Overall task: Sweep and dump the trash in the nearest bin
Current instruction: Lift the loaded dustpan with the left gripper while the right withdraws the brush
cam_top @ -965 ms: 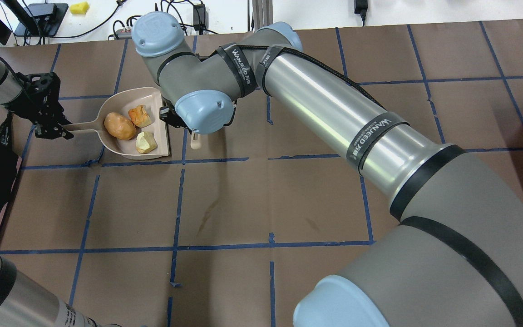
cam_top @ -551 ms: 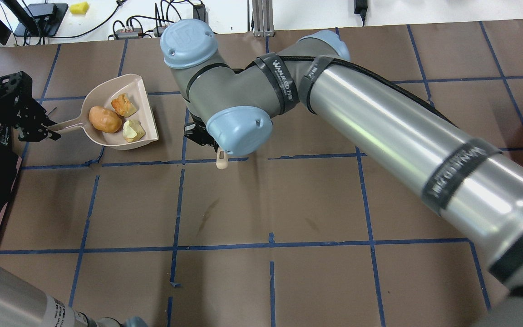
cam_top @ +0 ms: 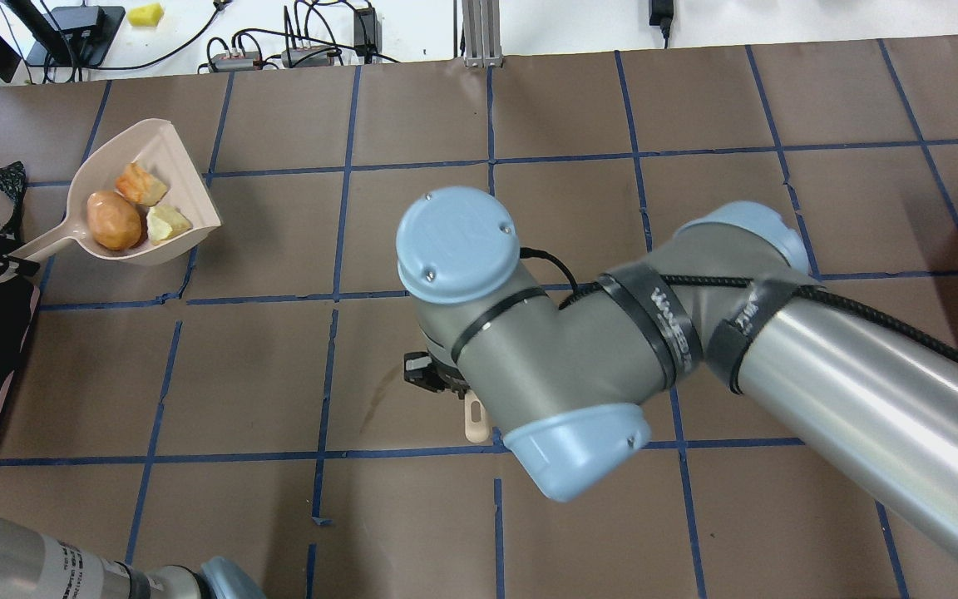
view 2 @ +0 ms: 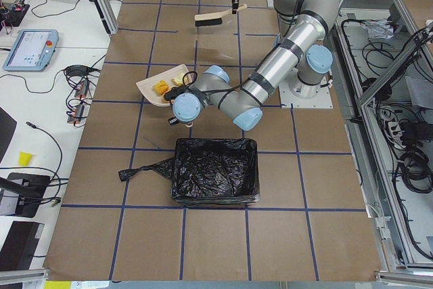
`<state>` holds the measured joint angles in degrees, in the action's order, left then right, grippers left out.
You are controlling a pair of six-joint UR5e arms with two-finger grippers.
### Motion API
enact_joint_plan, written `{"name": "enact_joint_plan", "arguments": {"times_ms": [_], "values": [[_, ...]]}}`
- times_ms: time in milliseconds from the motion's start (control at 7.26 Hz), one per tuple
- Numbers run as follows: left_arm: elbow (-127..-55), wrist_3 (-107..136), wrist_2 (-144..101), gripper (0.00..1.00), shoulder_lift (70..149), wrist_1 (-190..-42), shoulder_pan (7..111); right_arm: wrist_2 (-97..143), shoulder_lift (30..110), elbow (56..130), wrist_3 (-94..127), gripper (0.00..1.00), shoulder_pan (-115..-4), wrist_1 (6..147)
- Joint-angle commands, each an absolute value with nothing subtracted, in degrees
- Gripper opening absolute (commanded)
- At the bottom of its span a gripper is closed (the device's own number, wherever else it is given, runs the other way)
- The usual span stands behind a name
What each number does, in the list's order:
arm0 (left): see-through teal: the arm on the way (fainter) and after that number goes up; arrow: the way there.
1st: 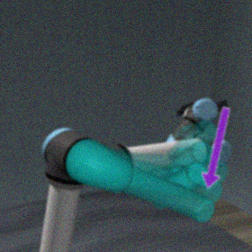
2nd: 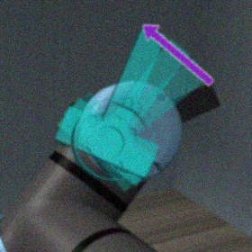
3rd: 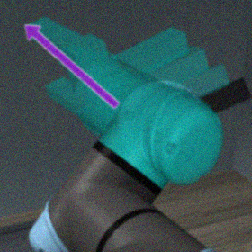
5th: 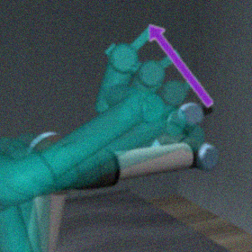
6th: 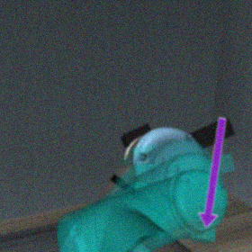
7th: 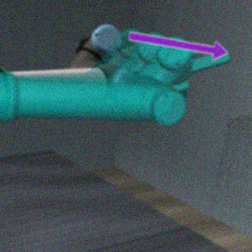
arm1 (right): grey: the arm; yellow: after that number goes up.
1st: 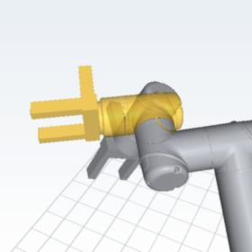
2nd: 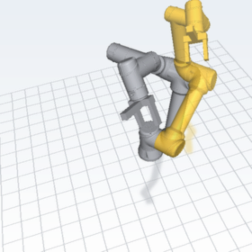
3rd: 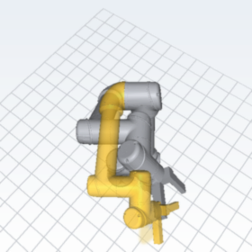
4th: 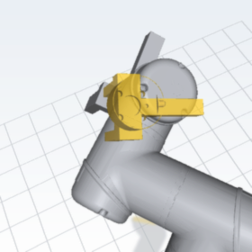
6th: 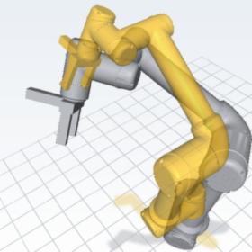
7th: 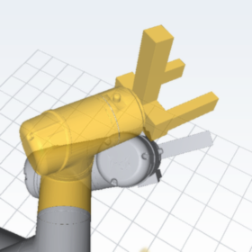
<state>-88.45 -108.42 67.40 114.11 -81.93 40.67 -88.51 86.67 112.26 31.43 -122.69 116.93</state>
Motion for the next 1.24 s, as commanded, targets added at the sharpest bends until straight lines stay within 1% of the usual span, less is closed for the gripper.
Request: {"name": "enact_joint_plan", "arguments": {"times_ms": [0, 276, 551, 689, 965, 1102], "values": [[-87.3, -108.9, 67.0, 0.07, 110.1, -85.3, 33.5, -88.3, 92.4, 120.6, 31.6, 0.16, -122.9, 122.8], [-86.1, -109.4, 69.2, 0.07, 107.8, -85.4, 27.5, -88.3, 92.7, 120.2, 30.8, 0.17, -122.1, 122.7], [-82.5, -109.8, 76.4, 0.07, 107.7, -86.4, 22.5, -87.9, 92.5, 121.1, 32.5, 0.17, -123.2, 122.6], [-82.4, -111.8, 77.7, 0.07, 107.7, -86.7, 19.7, -88.0, 92.5, 121.3, 32.5, 0.17, -123.2, 122.5], [-81.1, -112.3, 88.0, 0.08, 107.4, -84.4, 18.7, -87.9, 92.5, 121.4, 32.4, 0.17, -123.3, 122.4], [-79.2, -112.6, 93.4, 0.08, 107.7, -84.2, 18.7, -87.9, 92.4, 121.4, 32.4, 0.17, -123.3, 122.3]]}}
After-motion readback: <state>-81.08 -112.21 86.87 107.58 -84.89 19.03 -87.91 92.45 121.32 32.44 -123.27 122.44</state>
